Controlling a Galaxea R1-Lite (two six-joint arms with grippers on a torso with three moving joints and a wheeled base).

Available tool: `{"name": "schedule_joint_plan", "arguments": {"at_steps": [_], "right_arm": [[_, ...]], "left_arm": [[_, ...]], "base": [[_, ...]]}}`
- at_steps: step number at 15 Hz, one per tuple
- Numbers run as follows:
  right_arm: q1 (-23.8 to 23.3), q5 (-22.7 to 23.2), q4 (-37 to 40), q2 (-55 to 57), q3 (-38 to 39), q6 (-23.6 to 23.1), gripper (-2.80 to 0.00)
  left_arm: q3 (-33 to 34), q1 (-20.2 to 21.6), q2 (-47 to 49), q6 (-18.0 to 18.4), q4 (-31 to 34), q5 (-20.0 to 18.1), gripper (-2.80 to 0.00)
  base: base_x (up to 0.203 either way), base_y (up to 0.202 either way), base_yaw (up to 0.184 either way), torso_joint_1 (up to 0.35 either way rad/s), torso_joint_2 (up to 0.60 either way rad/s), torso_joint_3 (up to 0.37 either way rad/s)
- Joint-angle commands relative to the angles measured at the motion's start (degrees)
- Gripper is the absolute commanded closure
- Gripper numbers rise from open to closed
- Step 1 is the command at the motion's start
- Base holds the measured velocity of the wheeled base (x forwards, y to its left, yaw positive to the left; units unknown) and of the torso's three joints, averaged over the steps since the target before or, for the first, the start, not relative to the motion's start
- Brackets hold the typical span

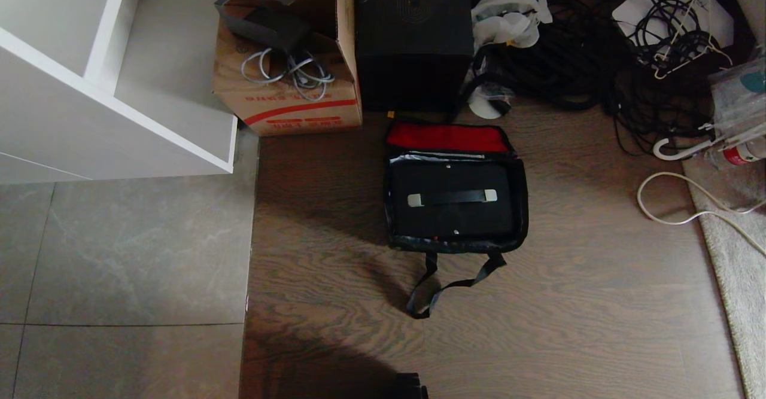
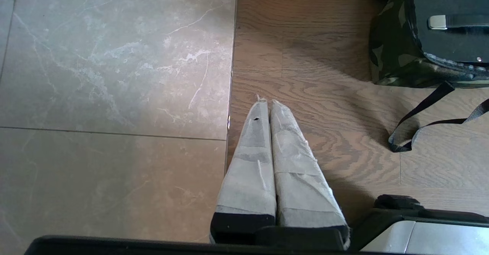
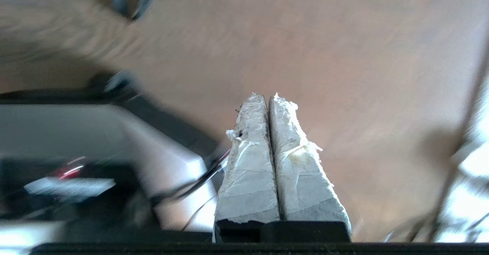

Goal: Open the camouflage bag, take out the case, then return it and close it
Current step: Grip the handle

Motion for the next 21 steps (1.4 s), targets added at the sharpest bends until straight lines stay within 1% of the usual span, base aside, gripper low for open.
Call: {"name": "schedule_joint_plan", "arguments": {"at_steps": [1,4,5,7,21], "right_arm": [[-1.7,0.0,-3.6,-9.9,5.2,-0.5,0.00],[-1.7,-0.2,-4.6,-20.3,5.4,0.4,0.00],[-1.7,-0.4,-5.0,-21.4,5.5,0.8,0.00],[-1.8,-0.5,-5.5,-20.4,5.6,1.4,0.00],[-1.8,-0.5,-5.5,-20.4,5.6,1.4,0.00]], "left_arm": [[0.5,0.0,0.0,0.0,0.0,0.0,0.00],[0.5,0.0,0.0,0.0,0.0,0.0,0.00],[0.5,0.0,-0.1,0.0,0.0,0.0,0.00],[0.5,0.0,0.0,0.0,-0.1,0.0,0.00],[0.5,0.0,-0.1,0.0,0.0,0.0,0.00]], "base": [[0.000,0.000,0.000,0.000,0.00,0.000],[0.000,0.000,0.000,0.000,0.00,0.000],[0.000,0.000,0.000,0.000,0.00,0.000],[0.000,0.000,0.000,0.000,0.00,0.000],[0.000,0.000,0.000,0.000,0.00,0.000]]}}
